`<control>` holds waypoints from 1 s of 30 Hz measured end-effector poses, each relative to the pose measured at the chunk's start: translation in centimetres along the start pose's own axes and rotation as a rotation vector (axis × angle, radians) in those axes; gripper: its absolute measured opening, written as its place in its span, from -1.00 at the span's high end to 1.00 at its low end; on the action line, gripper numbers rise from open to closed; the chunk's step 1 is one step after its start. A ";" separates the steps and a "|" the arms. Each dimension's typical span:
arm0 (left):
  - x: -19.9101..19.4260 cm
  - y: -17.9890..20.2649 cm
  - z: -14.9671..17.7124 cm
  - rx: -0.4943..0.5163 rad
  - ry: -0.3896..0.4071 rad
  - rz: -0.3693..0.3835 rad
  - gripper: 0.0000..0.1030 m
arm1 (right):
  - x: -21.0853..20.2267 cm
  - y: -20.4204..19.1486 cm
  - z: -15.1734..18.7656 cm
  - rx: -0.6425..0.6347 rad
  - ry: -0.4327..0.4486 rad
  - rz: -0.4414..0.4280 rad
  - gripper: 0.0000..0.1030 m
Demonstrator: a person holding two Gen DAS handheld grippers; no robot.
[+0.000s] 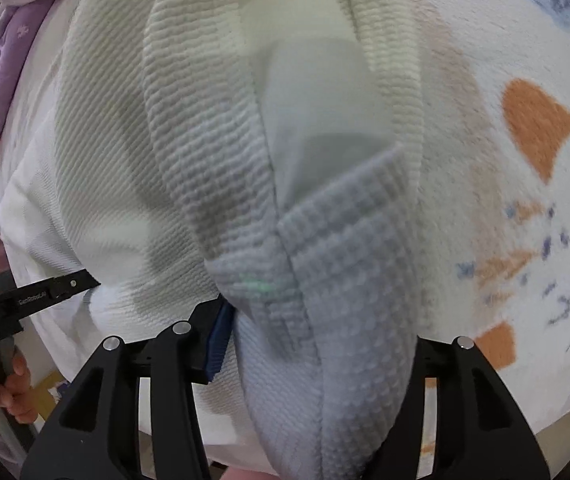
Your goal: Fold large clothes
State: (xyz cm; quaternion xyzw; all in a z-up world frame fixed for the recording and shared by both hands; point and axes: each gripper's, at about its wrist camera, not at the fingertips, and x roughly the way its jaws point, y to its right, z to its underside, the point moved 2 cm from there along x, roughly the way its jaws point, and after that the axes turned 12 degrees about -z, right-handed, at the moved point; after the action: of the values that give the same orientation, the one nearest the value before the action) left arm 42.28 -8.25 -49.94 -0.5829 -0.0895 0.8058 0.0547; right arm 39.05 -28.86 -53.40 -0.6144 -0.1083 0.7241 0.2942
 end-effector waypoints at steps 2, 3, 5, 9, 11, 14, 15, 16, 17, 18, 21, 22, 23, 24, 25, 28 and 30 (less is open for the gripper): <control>-0.8 0.0 2.8 0.019 0.043 0.000 1.00 | -0.3 -0.2 0.3 0.006 -0.004 0.014 0.09; 0.8 0.5 4.3 0.068 0.078 -0.030 1.00 | -0.3 -0.3 0.3 -0.006 -0.005 0.025 0.08; 2.0 0.3 5.1 0.024 0.126 -0.005 0.99 | 0.2 -0.3 0.0 -0.023 -0.012 0.028 0.03; 2.0 -0.2 10.9 0.013 0.056 0.096 1.00 | -0.3 -0.2 0.2 0.004 0.000 0.028 0.06; 5.0 -0.2 13.3 0.007 0.106 0.100 0.99 | 0.0 -0.5 0.2 -0.013 -0.002 0.041 0.05; 5.4 -1.0 14.3 -0.094 0.117 0.153 0.95 | 1.0 -0.7 0.7 0.001 -0.005 0.025 0.10; 5.4 -1.0 14.7 -0.098 0.121 0.152 0.95 | 0.9 -0.7 0.7 0.002 0.000 0.022 0.14; 5.4 -0.9 15.2 -0.083 0.138 0.136 0.95 | 0.7 -0.7 0.9 0.000 0.012 0.020 0.27; 5.3 -0.8 15.7 -0.068 0.159 0.115 0.95 | 0.4 -0.7 1.1 0.001 0.023 0.016 0.51; 5.2 -1.0 16.0 -0.065 0.175 0.101 0.94 | -0.2 -0.2 1.4 0.002 0.031 0.007 0.61; 5.1 0.2 16.8 -0.094 0.198 0.089 0.93 | -2.4 -0.8 2.1 -0.020 0.065 -0.004 0.75; 5.1 0.8 17.6 -0.092 0.205 0.078 0.93 | -3.0 -1.3 2.5 -0.038 0.080 -0.019 0.76; 5.0 1.5 18.1 -0.087 0.215 0.066 0.93 | -4.0 -2.2 2.9 -0.068 0.094 -0.049 0.76; 4.8 2.3 18.4 -0.070 0.231 0.050 0.93 | -5.0 -3.1 3.3 -0.101 0.105 -0.069 0.76; 4.8 2.5 18.8 -0.059 0.245 0.043 0.93 | -6.1 -4.5 3.2 -0.124 0.109 -0.074 0.76; 5.3 2.1 21.0 -0.064 0.274 0.059 0.93 | -7.9 -7.7 4.4 -0.220 0.130 -0.106 0.76; 5.8 1.7 22.6 -0.062 0.295 0.058 0.93 | -7.6 -9.5 5.4 -0.267 0.129 -0.110 0.77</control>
State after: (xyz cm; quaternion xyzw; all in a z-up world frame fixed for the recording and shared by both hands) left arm 19.04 -10.58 -48.76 -0.6987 -0.0883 0.7094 0.0260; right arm 37.25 -24.34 -41.02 -0.6865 -0.2177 0.6450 0.2555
